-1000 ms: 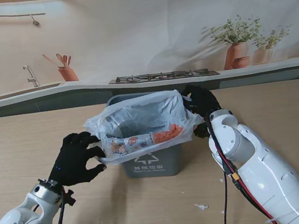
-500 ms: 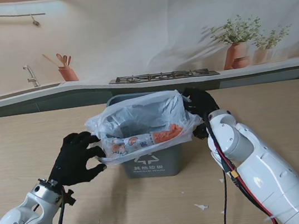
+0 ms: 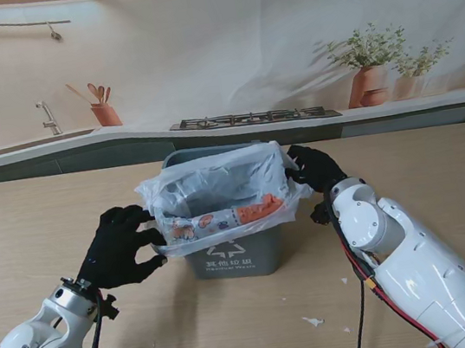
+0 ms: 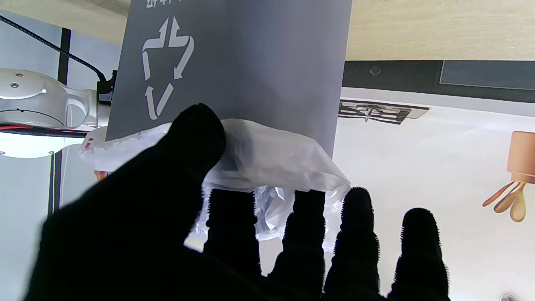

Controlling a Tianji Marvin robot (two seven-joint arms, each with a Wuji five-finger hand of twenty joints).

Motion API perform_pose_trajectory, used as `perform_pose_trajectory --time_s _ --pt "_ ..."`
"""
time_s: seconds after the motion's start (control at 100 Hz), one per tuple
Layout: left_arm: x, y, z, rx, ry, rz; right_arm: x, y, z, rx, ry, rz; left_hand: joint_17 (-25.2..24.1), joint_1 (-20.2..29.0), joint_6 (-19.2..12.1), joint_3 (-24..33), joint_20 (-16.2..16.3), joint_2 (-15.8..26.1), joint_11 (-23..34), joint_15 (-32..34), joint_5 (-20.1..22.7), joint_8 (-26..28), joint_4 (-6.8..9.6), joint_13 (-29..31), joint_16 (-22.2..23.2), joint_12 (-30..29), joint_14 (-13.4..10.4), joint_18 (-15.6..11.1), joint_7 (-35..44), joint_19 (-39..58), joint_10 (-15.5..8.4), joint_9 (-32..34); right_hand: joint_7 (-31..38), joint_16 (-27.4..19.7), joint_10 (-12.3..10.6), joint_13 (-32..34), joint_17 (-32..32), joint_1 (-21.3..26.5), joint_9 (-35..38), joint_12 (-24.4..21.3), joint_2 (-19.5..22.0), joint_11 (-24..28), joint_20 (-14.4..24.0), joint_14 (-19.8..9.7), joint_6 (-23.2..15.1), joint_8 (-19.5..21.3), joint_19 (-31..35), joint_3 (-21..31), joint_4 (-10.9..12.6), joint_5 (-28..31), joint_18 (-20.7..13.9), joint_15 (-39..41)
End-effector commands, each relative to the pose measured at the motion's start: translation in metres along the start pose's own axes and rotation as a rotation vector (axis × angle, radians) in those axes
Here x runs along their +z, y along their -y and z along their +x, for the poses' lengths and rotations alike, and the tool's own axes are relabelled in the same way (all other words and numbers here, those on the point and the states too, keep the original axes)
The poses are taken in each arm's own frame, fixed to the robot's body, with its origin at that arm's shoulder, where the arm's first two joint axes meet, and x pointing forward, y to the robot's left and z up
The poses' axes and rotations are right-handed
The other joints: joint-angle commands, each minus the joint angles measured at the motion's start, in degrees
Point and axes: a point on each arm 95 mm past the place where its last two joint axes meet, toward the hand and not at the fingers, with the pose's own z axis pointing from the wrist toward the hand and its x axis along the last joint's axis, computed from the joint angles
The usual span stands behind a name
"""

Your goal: Fit the garbage bag over the bin

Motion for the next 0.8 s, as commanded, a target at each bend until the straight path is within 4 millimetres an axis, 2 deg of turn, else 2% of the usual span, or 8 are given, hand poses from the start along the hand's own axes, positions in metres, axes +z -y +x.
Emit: perform_pose_trajectory --time_s 0.0,0.05,0.24,0.29,0.34,0.37,0.43,0.79 --pt "-0.001 -0.004 0.001 -0.004 -0.002 -0.021 -0.004 0.011 -0.010 -0.009 0.010 0.034 -1.0 0.0 -3.0 0.8 -0.5 -0.3 -0.5 0.5 2.4 0.9 -3.29 -0.7 0.8 -0.1 0.4 1.3 1.8 -0.4 1.9 -1.1 -3.2 -0.2 0.1 -3.2 -1.8 -0.2 -3.2 1.7 0.7 -2.3 -1.6 0.4 1.9 0.1 -1.9 3.2 3.0 -2.0 -0.8 -2.2" --pt "-0.001 -0.004 0.002 -0.005 -0.003 -0.021 -0.004 0.012 -0.012 -0.011 0.010 0.043 -1.0 0.0 -3.0 0.8 -0.5 -0.3 -0.5 0.5 2.5 0.9 -3.28 -0.7 0.8 -0.1 0.4 1.3 1.8 -0.4 1.9 -1.1 -7.5 -1.3 0.2 -7.0 -3.8 -4.2 -7.1 3.1 1.4 -4.7 -2.6 0.3 3.3 5.6 -4.0 3.0 8.0 -3.9 -1.2 -5.5" --pt "-0.001 -0.004 0.002 -0.005 -0.002 -0.023 -0.008 0.012 -0.019 -0.001 -0.038 0.115 -1.0 0.0 -2.8 0.9 -0.5 -0.6 -0.5 0.5 2.8 0.7 -3.35 -0.7 0.8 -0.1 0.6 1.3 1.6 -0.4 2.0 -0.9 -15.0 -6.1 0.0 -22.1 -10.0 -13.3 -26.2 -0.1 -3.0 -10.4 -1.4 -2.2 5.9 3.6 -17.9 -3.8 7.7 -18.2 -2.7 -16.7" --pt "-0.001 -0.005 0.002 -0.005 -0.002 -0.023 -0.008 0.011 -0.021 0.006 -0.046 0.104 -0.9 0.0 -2.8 0.8 -0.5 -0.6 -0.5 0.5 2.9 0.7 -3.36 -0.6 0.8 -0.1 0.5 1.3 1.6 -0.4 2.1 -0.9 -15.5 -7.7 0.1 -23.8 -9.8 -14.4 -28.6 -1.6 -2.9 -11.5 3.4 -2.5 6.1 2.0 -23.9 -6.6 8.0 -19.6 -2.5 -19.4" --pt "-0.001 -0.005 0.002 -0.005 -0.003 -0.024 -0.009 0.010 -0.022 0.035 -0.060 0.100 -0.9 -0.1 -2.8 0.8 -0.5 -0.7 -0.6 0.5 2.9 0.7 -3.39 -0.6 0.8 -0.1 0.6 1.3 1.6 -0.4 2.1 -0.9 -16.3 -9.0 0.1 -25.7 -10.8 -15.3 -28.8 -3.3 -1.8 -15.6 3.9 -3.1 6.0 1.3 -28.1 -9.4 8.2 -21.0 -2.9 -22.1" --pt "0.000 -0.005 0.002 -0.005 -0.003 -0.024 -0.010 0.009 -0.022 0.056 -0.063 0.094 -0.9 -0.1 -2.8 0.8 -0.5 -0.7 -0.6 0.5 2.9 0.7 -3.39 -0.6 0.8 -0.1 0.6 1.3 1.6 -0.4 2.1 -0.9 -16.4 -9.5 0.2 -26.3 -10.3 -15.4 -28.7 -3.4 -1.5 -17.3 9.2 -3.1 6.1 0.8 -33.0 -10.7 8.5 -21.5 -3.0 -22.9" --pt "0.000 -0.005 0.002 -0.005 -0.003 -0.024 -0.011 0.006 -0.020 0.091 -0.070 0.076 -0.9 -0.1 -2.7 0.9 -0.4 -0.6 -0.6 0.5 3.0 0.7 -3.38 -0.7 0.8 -0.1 0.6 1.2 1.6 -0.3 2.1 -1.0 -17.1 -10.2 0.6 -26.6 -9.4 -16.3 -28.6 -4.4 -0.3 -19.6 10.3 -3.2 6.4 0.3 -36.6 -12.1 8.6 -21.7 -2.7 -24.3" --pt "0.001 -0.005 0.003 -0.002 -0.002 -0.016 -0.015 -0.004 -0.010 0.458 -0.056 0.008 -0.9 -0.1 -2.7 0.9 -0.3 -0.8 -0.9 0.5 3.2 0.7 -3.37 -0.7 0.7 -0.3 1.5 1.4 1.6 -0.1 3.6 -0.6 -20.2 -11.7 1.9 -27.8 -11.1 -16.2 -28.4 -7.1 -0.4 -27.0 14.9 -3.1 5.5 -1.3 -39.7 -11.1 9.9 -21.8 -3.8 -27.3"
